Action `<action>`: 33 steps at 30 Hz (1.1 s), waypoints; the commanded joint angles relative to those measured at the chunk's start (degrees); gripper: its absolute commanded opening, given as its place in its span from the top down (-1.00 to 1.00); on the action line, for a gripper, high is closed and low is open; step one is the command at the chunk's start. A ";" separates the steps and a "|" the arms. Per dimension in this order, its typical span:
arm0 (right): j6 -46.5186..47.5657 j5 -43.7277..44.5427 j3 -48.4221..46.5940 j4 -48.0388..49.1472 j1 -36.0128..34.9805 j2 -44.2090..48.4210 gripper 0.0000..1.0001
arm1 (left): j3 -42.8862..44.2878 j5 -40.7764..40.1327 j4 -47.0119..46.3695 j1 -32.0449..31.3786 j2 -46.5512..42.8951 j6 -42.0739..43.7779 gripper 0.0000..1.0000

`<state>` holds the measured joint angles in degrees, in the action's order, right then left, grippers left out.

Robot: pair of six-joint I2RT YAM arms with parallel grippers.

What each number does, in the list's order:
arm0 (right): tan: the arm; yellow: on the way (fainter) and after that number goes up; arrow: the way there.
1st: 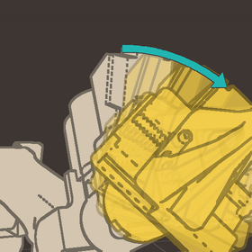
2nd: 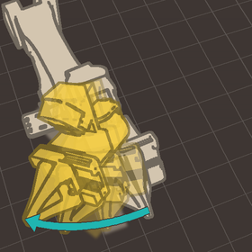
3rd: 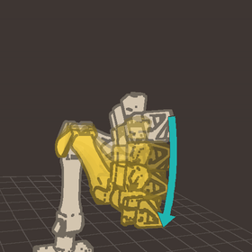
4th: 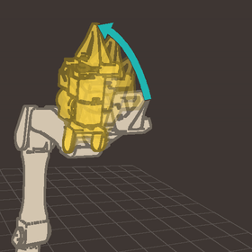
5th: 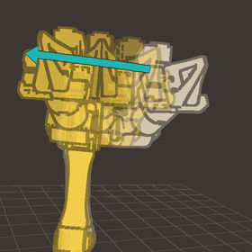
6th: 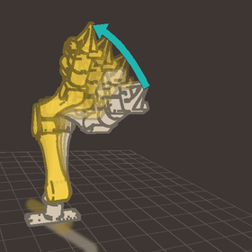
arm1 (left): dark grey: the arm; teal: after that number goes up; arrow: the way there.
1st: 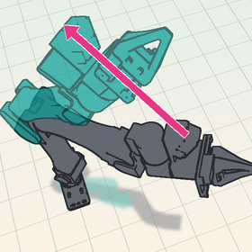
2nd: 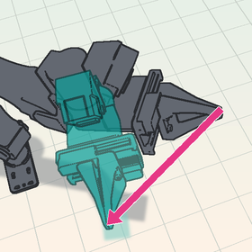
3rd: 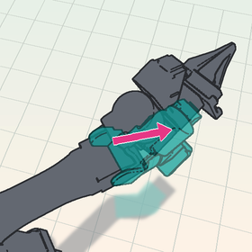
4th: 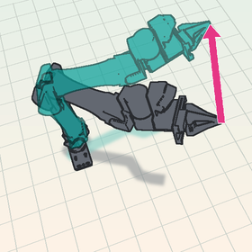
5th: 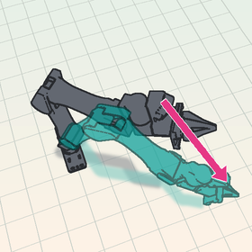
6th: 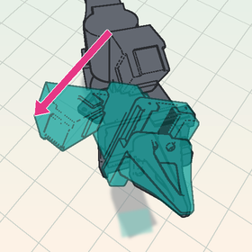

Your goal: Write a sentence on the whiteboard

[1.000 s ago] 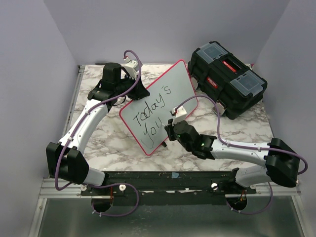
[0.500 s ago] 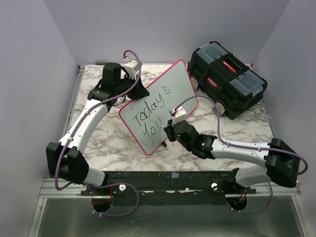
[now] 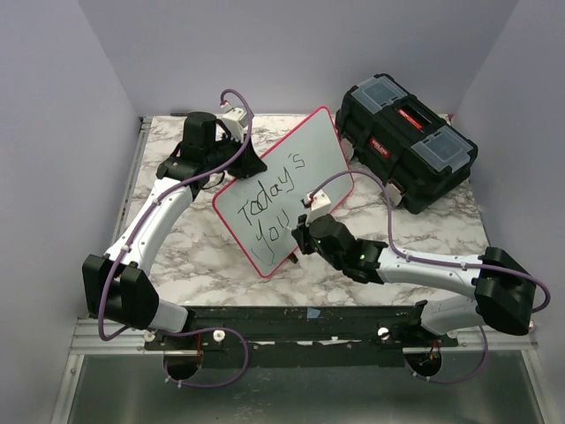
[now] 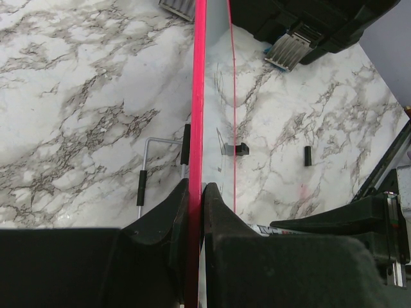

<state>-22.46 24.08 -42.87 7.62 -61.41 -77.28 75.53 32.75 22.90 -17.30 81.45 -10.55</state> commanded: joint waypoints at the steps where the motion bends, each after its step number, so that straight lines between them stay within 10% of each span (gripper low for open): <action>1: -1.42 -5.27 -2.15 2.21 -0.11 -2.88 0.99 | -0.07 -1.96 2.67 -0.98 0.70 4.06 1.00; 33: -0.18 -5.81 -3.72 4.60 -0.05 -0.75 0.99 | -0.29 -2.04 2.56 -0.98 0.38 4.13 1.00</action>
<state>-22.00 22.44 -44.95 5.56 -61.41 -77.73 75.53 32.53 22.94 -17.19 81.45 -10.57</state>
